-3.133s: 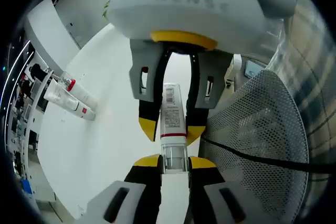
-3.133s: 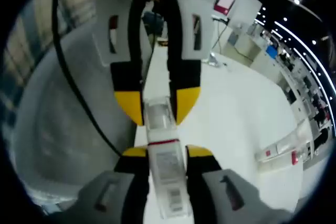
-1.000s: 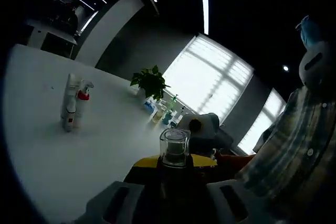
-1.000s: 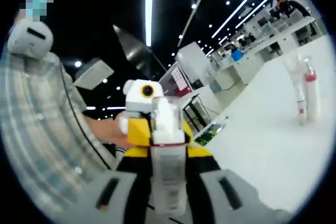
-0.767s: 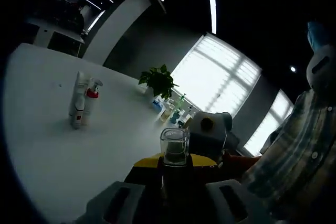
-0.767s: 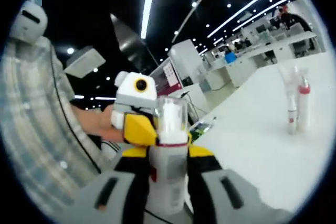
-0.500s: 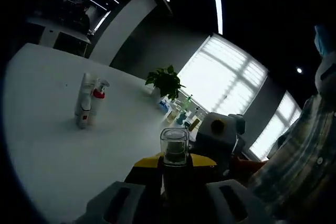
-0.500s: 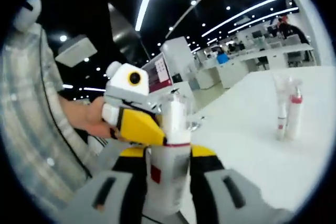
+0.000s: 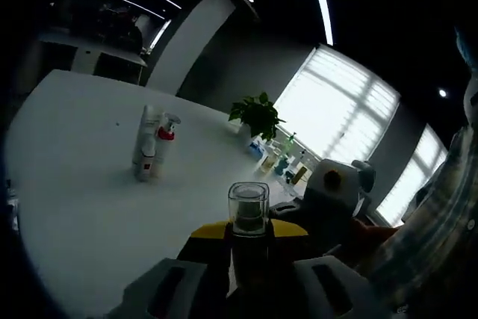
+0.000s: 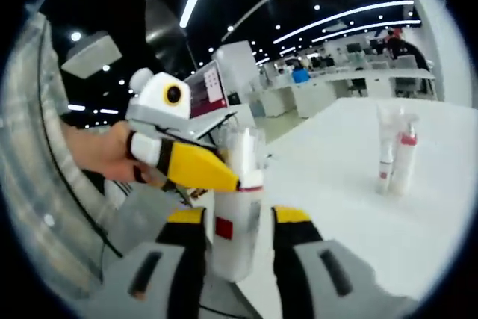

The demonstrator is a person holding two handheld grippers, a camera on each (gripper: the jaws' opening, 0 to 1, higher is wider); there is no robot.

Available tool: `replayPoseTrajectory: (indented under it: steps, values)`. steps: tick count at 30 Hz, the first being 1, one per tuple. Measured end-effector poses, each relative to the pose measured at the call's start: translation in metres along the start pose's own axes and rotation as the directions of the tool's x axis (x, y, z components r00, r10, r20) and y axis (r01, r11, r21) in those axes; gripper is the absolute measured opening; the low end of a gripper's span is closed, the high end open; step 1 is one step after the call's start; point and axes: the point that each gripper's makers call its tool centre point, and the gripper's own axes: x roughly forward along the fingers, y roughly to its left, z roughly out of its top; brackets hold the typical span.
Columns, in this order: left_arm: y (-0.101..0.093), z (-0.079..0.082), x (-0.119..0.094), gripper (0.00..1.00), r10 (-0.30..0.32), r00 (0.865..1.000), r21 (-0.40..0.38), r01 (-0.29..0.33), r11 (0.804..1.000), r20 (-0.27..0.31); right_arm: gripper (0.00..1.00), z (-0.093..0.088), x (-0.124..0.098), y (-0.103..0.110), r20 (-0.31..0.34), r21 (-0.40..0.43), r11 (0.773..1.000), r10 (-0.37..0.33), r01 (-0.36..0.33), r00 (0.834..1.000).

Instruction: Arrange the skincare products in the storage area until every visible bottle or jar stands upright without overlapping.

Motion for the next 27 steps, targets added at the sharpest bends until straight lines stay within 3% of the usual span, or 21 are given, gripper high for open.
replayPoseTrajectory:
  steps: [5, 9, 16, 27]
  values:
    - [-0.002, 0.0, 0.004, 0.17, 0.025, 1.0, 0.045, -0.024, 0.999, -0.018, 0.29, 0.0, 0.004, 0.002, -0.018, -0.01, 1.0, 0.007, -0.008, 1.0]
    - [-0.001, -0.004, 0.008, 0.17, 0.062, 0.997, 0.115, -0.057, 0.992, -0.044, 0.23, -0.005, 0.004, -0.005, -0.059, -0.016, 1.0, -0.026, 0.025, 0.998]
    - [-0.001, -0.006, 0.012, 0.18, 0.051, 0.997, 0.111, -0.044, 0.993, -0.059, 0.21, -0.009, -0.002, -0.01, -0.055, 0.044, 0.999, -0.02, 0.022, 0.998]
    - [0.001, -0.007, 0.015, 0.2, 0.058, 0.997, 0.141, -0.049, 0.989, -0.06, 0.21, -0.012, 0.0, -0.014, -0.051, 0.028, 0.999, -0.035, 0.036, 0.998]
